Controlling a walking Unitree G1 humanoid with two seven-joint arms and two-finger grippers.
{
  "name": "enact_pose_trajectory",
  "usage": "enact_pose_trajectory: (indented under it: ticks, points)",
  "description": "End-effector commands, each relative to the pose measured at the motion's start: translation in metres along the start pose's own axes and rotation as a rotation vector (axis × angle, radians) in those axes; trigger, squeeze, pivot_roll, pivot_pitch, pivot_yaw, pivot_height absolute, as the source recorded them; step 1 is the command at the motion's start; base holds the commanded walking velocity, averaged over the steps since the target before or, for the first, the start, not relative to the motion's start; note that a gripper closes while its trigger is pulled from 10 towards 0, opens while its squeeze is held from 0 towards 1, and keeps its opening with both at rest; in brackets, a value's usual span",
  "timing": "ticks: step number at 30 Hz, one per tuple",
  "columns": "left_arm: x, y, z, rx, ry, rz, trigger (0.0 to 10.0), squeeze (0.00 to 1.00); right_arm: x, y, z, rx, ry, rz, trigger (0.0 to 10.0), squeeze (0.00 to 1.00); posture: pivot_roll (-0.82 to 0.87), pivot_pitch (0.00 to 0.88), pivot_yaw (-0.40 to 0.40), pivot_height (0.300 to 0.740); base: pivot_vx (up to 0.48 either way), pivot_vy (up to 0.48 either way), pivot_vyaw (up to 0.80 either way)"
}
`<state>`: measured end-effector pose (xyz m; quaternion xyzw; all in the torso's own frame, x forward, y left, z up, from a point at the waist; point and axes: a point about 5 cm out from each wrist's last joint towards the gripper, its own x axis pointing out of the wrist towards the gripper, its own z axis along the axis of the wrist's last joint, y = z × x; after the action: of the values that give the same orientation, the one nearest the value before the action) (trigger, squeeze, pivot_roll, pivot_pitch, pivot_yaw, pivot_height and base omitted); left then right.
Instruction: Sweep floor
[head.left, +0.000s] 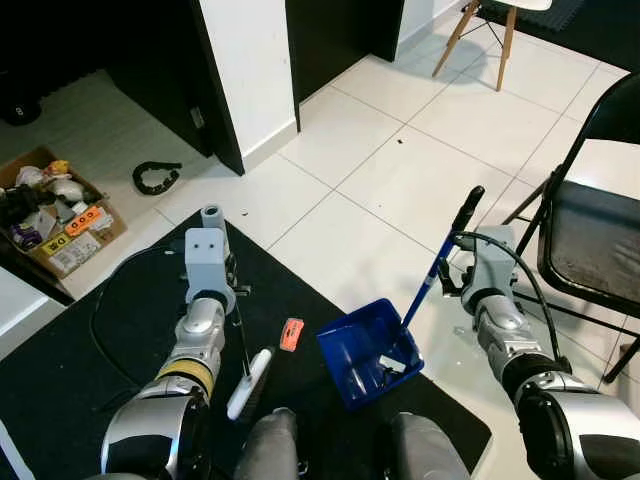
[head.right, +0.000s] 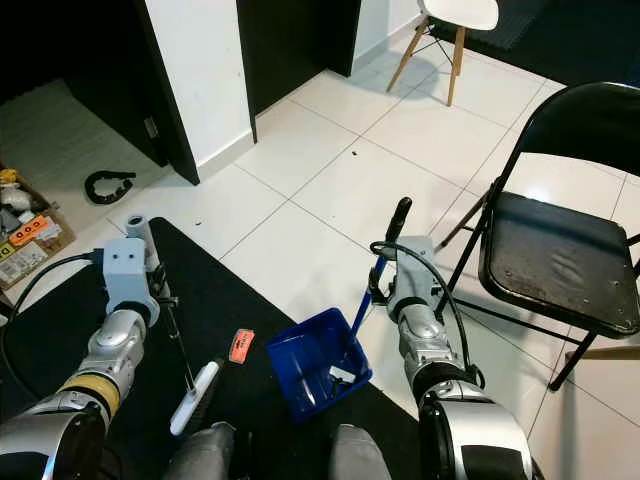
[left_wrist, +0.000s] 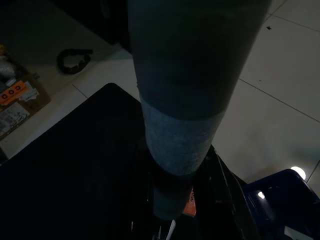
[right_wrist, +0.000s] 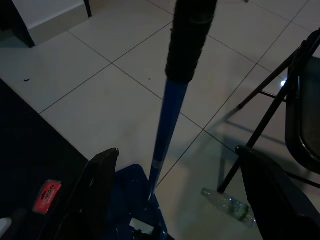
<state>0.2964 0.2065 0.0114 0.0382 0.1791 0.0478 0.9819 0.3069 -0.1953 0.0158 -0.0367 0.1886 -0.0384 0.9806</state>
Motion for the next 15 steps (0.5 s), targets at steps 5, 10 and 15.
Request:
enact_pose_trajectory:
  ticks: [5, 10, 15]
  points:
    - [-0.0090, -0.0028, -0.0248, -0.017, 0.106, -0.015, 10.0, 0.00, -0.0011, 0.0014, -0.0037, -0.041, 0.016, -0.025, 10.0, 0.00, -0.08, 0.045, 0.033, 0.740, 0.000, 0.000, 0.00]
    - [-0.0085, -0.0014, -0.0239, -0.013, 0.106, -0.009, 10.0, 0.00, -0.0004, 0.0048, -0.0032, -0.066, 0.022, -0.010, 10.0, 0.00, -0.08, 0.044, 0.022, 0.740, 0.000, 0.000, 0.00]
    - [-0.0073, -0.0008, -0.0221, 0.000, 0.106, -0.001, 10.0, 0.00, 0.0001, 0.0061, -0.0019, -0.055, 0.018, -0.002, 10.0, 0.00, -0.08, 0.037, 0.012, 0.740, 0.000, 0.000, 0.00]
